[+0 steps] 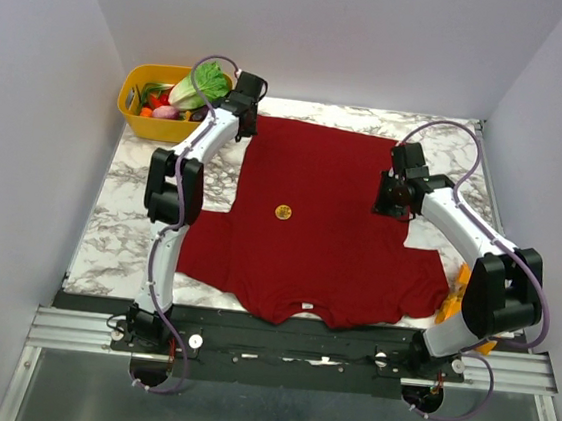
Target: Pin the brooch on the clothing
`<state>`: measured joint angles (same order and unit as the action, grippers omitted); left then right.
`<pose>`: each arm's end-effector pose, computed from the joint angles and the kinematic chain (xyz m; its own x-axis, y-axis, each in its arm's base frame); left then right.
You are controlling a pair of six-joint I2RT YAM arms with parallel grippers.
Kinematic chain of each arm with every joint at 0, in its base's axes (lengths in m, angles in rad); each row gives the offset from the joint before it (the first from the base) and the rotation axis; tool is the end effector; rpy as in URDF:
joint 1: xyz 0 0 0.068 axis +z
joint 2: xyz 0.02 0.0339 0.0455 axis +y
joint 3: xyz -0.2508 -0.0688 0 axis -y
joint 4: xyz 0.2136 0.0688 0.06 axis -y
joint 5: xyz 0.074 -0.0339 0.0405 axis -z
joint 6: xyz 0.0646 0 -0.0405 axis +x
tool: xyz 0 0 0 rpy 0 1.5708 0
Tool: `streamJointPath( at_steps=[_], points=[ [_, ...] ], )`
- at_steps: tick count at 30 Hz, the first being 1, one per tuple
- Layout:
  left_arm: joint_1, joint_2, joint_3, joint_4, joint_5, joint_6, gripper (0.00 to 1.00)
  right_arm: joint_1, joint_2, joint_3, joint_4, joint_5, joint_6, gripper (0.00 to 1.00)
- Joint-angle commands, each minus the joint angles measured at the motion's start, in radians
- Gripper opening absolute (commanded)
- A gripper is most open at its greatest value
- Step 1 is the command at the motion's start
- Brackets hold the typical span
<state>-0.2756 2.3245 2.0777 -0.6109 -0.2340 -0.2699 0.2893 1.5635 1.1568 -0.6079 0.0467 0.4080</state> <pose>0.4880 -0.1224 0.1989 -0.7331 -0.0622 -0.6773 -0.0796 0.9968 -0.0054 0.2991 0.0859 0.2173 -0.8509 0.1603 -0.5004 0.0831 0.9814 0.1731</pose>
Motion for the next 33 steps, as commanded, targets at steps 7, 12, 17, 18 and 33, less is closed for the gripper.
streamJointPath(
  at_steps=[7,12,17,18,33],
  points=[
    [-0.056,-0.011,0.015,0.01,0.082,-0.008,0.0,0.011,-0.013,-0.016,-0.013,-0.007,0.0,0.43],
    [-0.083,0.061,0.06,-0.019,0.116,-0.026,0.0,0.014,-0.023,-0.028,-0.001,-0.041,-0.009,0.5],
    [-0.093,0.157,0.156,-0.099,0.079,-0.046,0.0,0.016,-0.029,-0.032,-0.01,-0.03,-0.012,0.85],
    [-0.091,0.173,0.189,-0.124,0.075,-0.051,0.0,0.014,-0.037,-0.038,-0.01,-0.028,-0.011,1.0],
    [-0.02,0.213,0.157,-0.187,-0.004,-0.147,0.0,0.033,-0.046,-0.04,-0.004,-0.025,-0.017,1.0]
  ],
)
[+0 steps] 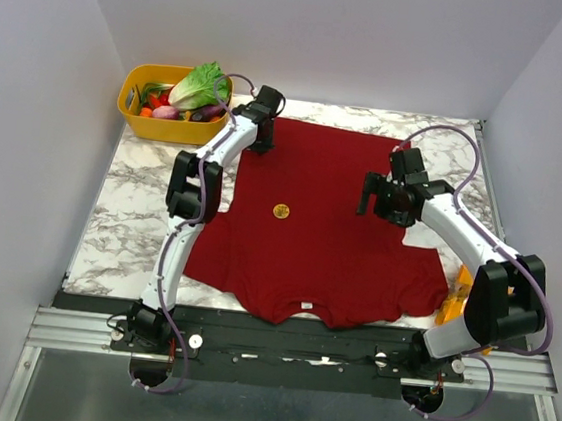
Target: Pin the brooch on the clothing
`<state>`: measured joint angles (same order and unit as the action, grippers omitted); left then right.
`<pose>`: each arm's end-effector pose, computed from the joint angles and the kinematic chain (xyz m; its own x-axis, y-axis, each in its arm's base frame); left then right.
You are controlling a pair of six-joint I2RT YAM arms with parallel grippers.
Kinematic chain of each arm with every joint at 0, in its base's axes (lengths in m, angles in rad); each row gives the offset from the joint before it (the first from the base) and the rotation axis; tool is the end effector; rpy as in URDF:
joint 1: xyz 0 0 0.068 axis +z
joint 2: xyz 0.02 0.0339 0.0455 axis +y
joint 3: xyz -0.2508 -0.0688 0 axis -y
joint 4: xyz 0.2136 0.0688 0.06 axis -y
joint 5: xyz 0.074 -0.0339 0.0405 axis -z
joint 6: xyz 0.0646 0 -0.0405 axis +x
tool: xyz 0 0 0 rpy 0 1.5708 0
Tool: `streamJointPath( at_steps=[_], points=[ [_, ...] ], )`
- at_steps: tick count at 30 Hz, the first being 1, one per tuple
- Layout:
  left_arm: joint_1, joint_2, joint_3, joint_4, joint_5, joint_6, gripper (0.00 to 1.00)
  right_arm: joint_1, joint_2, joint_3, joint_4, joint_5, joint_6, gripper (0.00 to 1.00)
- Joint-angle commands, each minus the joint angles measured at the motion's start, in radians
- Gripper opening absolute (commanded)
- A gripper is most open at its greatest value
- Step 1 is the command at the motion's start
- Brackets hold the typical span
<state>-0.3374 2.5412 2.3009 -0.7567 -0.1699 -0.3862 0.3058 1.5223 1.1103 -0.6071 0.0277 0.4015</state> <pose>0.4975 -0.1630 0.1470 -0.8244 -0.1042 -0.5563 -0.0765 0.9944 -0.0729 0.2868 0.0887 0.2154 -0.8597 0.1382 -0.4917 0.0531 0.9817 0.1831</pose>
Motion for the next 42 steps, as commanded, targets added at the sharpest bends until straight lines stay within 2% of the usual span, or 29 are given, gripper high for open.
streamJointPath(
  at_steps=[1,9,11,14,17,18,20,21,23,24,25,27,29,31,36,38,42],
  points=[
    [0.043,-0.01,-0.072,-0.039,-0.075,-0.031,0.0,0.021,-0.002,0.006,-0.003,-0.009,-0.009,1.0],
    [0.047,-0.001,-0.072,-0.01,-0.042,-0.011,0.0,0.059,0.016,0.009,-0.002,0.001,-0.004,1.0],
    [0.044,-0.047,-0.096,0.031,-0.008,0.013,0.0,0.076,0.016,0.016,-0.002,0.018,-0.003,1.0],
    [0.035,-0.18,-0.219,0.198,0.062,0.026,0.0,0.102,0.03,0.042,-0.011,0.034,0.005,1.0],
    [0.026,-0.344,-0.391,0.336,0.121,0.03,0.15,0.148,0.05,0.066,-0.02,0.076,0.019,1.0],
    [0.026,-0.379,-0.47,0.359,0.135,0.029,0.27,0.16,0.053,0.071,-0.022,0.084,0.025,1.0],
    [0.024,-0.476,-0.546,0.401,0.165,0.017,0.42,0.199,0.062,0.08,-0.005,0.083,0.022,1.0],
    [0.026,-0.508,-0.62,0.437,0.168,0.012,0.59,0.211,0.064,0.079,0.007,0.083,0.022,1.0],
    [0.026,-0.588,-0.704,0.48,0.211,0.0,0.7,0.246,0.067,0.071,0.055,0.074,0.02,1.0],
    [0.026,-0.611,-0.781,0.523,0.225,-0.014,0.79,0.257,0.07,0.069,0.075,0.068,0.014,1.0],
    [0.028,-0.649,-0.816,0.543,0.243,-0.019,0.81,0.271,0.076,0.069,0.117,0.058,0.01,0.99],
    [0.029,-0.676,-0.898,0.577,0.312,-0.029,0.82,0.28,0.101,0.075,0.154,0.008,0.007,0.94],
    [0.029,-0.703,-0.948,0.591,0.345,-0.043,0.82,0.282,0.13,0.086,0.214,-0.078,0.008,0.83],
    [0.04,-0.737,-1.056,0.67,0.406,-0.103,0.82,0.282,0.186,0.12,0.268,-0.141,0.002,0.74],
    [0.074,-0.779,-1.285,0.939,0.585,-0.23,0.8,0.283,0.285,0.183,0.363,-0.248,0.013,0.7],
    [0.077,-0.788,-1.317,0.98,0.621,-0.255,0.79,0.283,0.334,0.224,0.388,-0.297,0.011,0.69],
    [0.077,-0.812,-1.36,1.014,0.638,-0.261,0.78,0.285,0.418,0.286,0.406,-0.376,0.014,0.54]
  ],
)
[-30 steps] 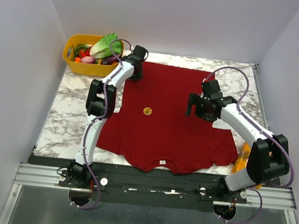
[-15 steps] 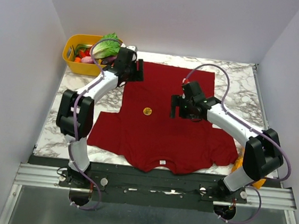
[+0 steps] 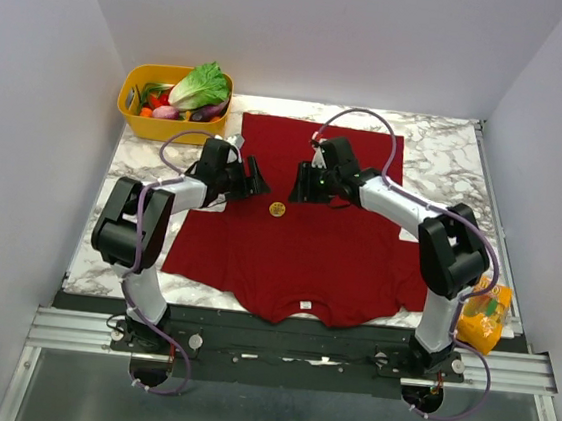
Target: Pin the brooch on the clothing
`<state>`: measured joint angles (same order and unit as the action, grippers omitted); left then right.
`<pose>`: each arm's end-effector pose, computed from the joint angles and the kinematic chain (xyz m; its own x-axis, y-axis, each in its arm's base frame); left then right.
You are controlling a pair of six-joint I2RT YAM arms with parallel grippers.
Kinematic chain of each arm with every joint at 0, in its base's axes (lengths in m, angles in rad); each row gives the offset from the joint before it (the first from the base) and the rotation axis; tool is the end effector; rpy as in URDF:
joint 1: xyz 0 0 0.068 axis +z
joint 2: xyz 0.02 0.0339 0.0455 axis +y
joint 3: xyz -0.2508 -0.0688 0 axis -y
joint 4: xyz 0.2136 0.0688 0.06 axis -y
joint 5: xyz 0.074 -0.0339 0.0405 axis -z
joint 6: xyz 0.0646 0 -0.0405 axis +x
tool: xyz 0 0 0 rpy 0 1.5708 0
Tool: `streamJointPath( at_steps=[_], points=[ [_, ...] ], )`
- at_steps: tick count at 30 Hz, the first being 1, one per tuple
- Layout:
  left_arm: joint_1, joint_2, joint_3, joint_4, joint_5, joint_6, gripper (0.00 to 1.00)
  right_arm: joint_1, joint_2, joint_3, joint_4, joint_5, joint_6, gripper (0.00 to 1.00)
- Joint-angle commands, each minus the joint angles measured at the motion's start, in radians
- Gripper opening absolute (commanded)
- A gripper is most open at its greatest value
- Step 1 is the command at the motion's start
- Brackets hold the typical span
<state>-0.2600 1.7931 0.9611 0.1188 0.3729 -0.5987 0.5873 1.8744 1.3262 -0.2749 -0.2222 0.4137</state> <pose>0.3466 -0.1166 0.1528 -0.8073 -0.3283 -0.4904 0.0614 0.7797 -0.6231 0.3265 0.2344 0.1923 -0.8263 -0.0790 -0.5576 -0.3637 0.8308 0.4213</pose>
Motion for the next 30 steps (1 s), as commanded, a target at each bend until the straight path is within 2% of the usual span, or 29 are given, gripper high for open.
streamJointPath(
  at_steps=[1,7,17,22,28,30],
  points=[
    [-0.001,-0.075,-0.022,0.134,0.093,-0.043,0.78,0.003,0.081,0.079,0.08,-0.134,0.01,0.52],
    [-0.001,-0.084,-0.021,0.068,0.095,-0.007,0.77,0.003,0.186,0.13,0.091,-0.193,0.042,0.4],
    [-0.001,-0.098,-0.056,0.038,0.152,-0.01,0.71,0.002,0.247,0.119,0.109,-0.149,0.06,0.4],
    [-0.004,-0.078,-0.088,0.094,0.221,-0.042,0.66,0.003,0.272,0.122,0.115,-0.138,0.08,0.41],
    [-0.028,-0.052,-0.102,0.124,0.241,-0.058,0.55,0.003,0.29,0.123,0.114,-0.126,0.088,0.41],
    [-0.038,-0.037,-0.096,0.122,0.235,-0.058,0.46,0.003,0.292,0.125,0.114,-0.132,0.091,0.41]
  ],
)
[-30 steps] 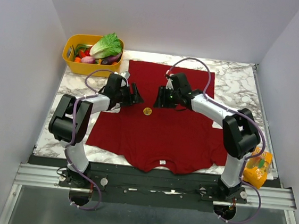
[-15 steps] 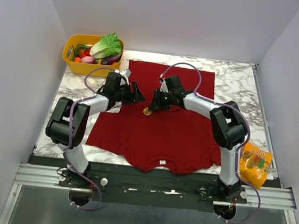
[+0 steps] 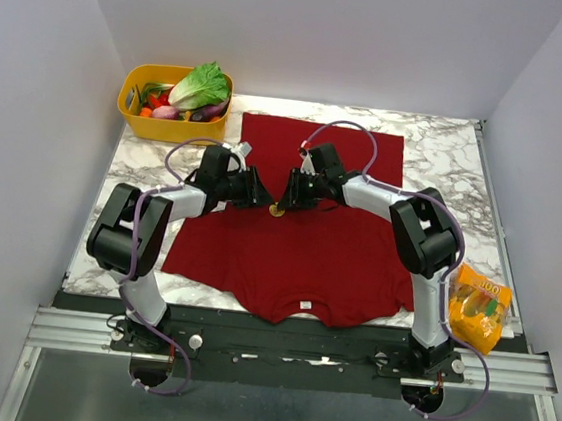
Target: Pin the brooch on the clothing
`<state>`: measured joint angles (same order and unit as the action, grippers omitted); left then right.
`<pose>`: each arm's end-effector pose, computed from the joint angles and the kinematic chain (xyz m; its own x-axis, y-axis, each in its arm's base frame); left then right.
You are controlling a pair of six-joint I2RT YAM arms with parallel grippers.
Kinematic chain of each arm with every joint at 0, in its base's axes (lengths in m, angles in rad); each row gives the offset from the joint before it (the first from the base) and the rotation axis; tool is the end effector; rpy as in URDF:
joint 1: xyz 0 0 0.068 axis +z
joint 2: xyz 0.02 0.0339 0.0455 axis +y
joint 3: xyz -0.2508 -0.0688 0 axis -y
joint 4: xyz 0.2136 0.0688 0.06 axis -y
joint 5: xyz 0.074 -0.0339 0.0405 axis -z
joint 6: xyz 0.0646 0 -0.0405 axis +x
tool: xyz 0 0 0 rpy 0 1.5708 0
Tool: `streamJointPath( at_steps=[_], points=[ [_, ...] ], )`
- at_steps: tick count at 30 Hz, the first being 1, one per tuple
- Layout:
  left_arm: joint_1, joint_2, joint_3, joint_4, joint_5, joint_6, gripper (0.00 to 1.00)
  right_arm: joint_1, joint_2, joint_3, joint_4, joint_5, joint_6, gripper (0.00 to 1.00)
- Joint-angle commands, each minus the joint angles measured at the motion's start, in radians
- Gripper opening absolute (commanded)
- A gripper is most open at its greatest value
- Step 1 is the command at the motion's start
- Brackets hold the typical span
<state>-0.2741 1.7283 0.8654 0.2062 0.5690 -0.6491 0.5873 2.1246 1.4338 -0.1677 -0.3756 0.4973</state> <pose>0.3232 -0.1270 0.1595 -0.8543 -0.2888 -0.4321 0.1537 0.6539 -0.7408 0.3551 0.2649 0.1355 -0.8949 -0.0625 -0.4420 -0.3279 0.7639 0.5558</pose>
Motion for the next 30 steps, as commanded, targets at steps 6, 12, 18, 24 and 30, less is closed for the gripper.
streamJointPath(
  at_steps=[6,12,18,24,30],
  points=[
    [-0.031,0.076,0.006,0.024,0.017,-0.006,0.4,0.005,0.047,0.016,0.016,-0.002,0.018,0.41],
    [-0.033,0.105,0.015,-0.013,-0.015,0.023,0.35,0.005,0.051,0.014,0.028,-0.022,0.034,0.41],
    [-0.034,0.125,0.011,-0.025,-0.04,0.042,0.33,0.005,0.018,0.001,0.056,-0.052,0.037,0.4],
    [-0.034,0.132,0.012,-0.024,-0.046,0.043,0.32,0.009,0.011,0.005,0.068,-0.084,0.035,0.28],
    [-0.034,0.125,0.02,-0.045,-0.058,0.06,0.36,0.016,0.018,0.013,0.066,-0.102,0.035,0.19]
  ],
)
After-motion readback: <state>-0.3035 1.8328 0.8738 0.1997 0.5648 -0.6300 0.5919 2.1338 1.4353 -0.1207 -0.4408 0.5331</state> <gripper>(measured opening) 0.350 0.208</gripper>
